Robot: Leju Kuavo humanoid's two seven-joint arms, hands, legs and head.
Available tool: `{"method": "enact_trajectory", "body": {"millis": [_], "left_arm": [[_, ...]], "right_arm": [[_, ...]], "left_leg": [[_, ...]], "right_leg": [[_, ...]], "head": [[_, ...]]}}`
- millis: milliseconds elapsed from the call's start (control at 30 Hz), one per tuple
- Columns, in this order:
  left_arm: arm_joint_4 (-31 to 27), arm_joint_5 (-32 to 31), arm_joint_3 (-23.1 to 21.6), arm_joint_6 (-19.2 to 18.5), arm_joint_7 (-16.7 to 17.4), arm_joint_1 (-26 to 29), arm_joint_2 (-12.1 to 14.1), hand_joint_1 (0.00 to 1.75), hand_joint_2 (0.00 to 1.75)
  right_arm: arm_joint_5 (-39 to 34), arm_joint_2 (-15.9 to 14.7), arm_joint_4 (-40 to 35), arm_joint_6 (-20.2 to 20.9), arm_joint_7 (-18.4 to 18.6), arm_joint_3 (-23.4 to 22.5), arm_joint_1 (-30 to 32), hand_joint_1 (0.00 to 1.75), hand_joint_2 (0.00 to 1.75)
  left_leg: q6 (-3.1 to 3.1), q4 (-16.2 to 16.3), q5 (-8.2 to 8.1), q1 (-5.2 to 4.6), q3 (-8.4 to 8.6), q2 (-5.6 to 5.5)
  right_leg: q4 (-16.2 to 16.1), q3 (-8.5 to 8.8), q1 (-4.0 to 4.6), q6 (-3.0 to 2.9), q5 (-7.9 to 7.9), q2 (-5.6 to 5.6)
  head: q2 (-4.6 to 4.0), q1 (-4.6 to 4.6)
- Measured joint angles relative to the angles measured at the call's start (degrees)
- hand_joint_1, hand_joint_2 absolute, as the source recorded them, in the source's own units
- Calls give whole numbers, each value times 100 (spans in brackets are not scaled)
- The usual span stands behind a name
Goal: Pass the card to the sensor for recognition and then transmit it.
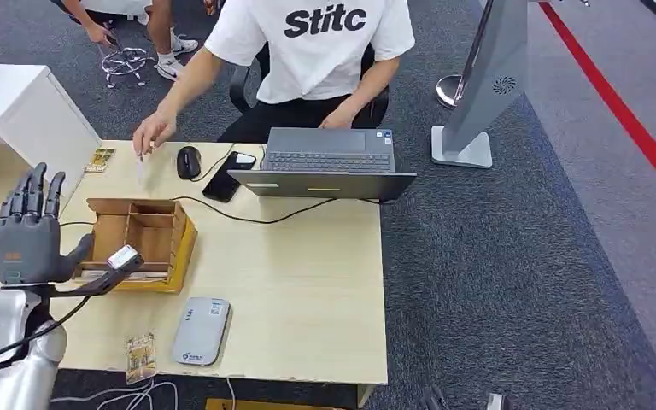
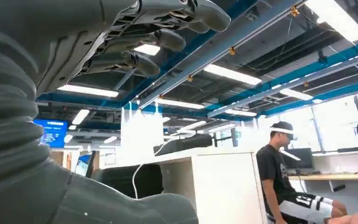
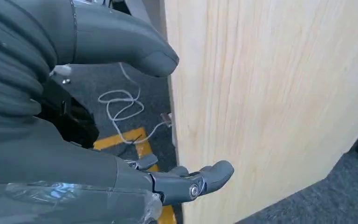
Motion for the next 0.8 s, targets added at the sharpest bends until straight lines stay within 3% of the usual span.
{"method": "enact_trajectory", "body": {"millis": [67, 200, 300, 367, 500, 667, 800], "left_arm": [[-15, 81, -2, -169, -142, 24, -28, 0, 175], [-81, 234, -315, -1148, -489, 133, -24, 0, 175], [-192, 899, -762, -2051, -542, 216, -22, 0, 175], [-267, 1211, -1017, -2267, -555, 256, 22, 0, 175], [-477, 1311, -1358, -2144, -555, 287, 85, 0, 175], [-877, 1353, -1499, -1466, -555, 350, 13, 0, 175], [-1128, 1427, -1517, -1541, -568, 386, -61, 0, 175]], "right_arm": [[-66, -2, 0, 46, -11, -2, 4, 0, 175], [-136, -24, 2, 116, -67, -2, 17, 0, 175], [-120, -55, 2, 72, -103, -2, 24, 0, 175], [-127, -74, 2, 116, -149, -2, 39, 0, 175], [-42, -98, 2, 53, -166, -2, 51, 0, 175], [-72, -101, 7, 169, -184, -2, 71, 0, 175], [-169, -101, 9, 263, -164, -2, 75, 0, 175]], "left_leg": [[0, 0, 0, 0, 0, 0], [0, 0, 0, -1, 0, -1], [0, 0, 0, -2, -1, 0], [0, 0, -1, -2, -1, 2], [0, 1, 0, -2, -1, 2], [0, 0, -1, -1, 0, 2], [0, 0, -1, -1, 0, 2]], "right_leg": [[0, -1, 0, 0, 0, 0], [-1, -3, 0, 0, 0, 0], [-2, -2, 0, 0, 0, 1], [-2, -2, -1, 1, 0, 4], [-2, -2, -2, 1, 0, 2], [-2, -3, -1, 0, 0, 2], [-2, -3, -1, 0, 0, 3]], "head": [[-2, 0], [-2, 0], [-2, 0], [-2, 0], [-2, 0], [0, 0], [-2, 0]]}}
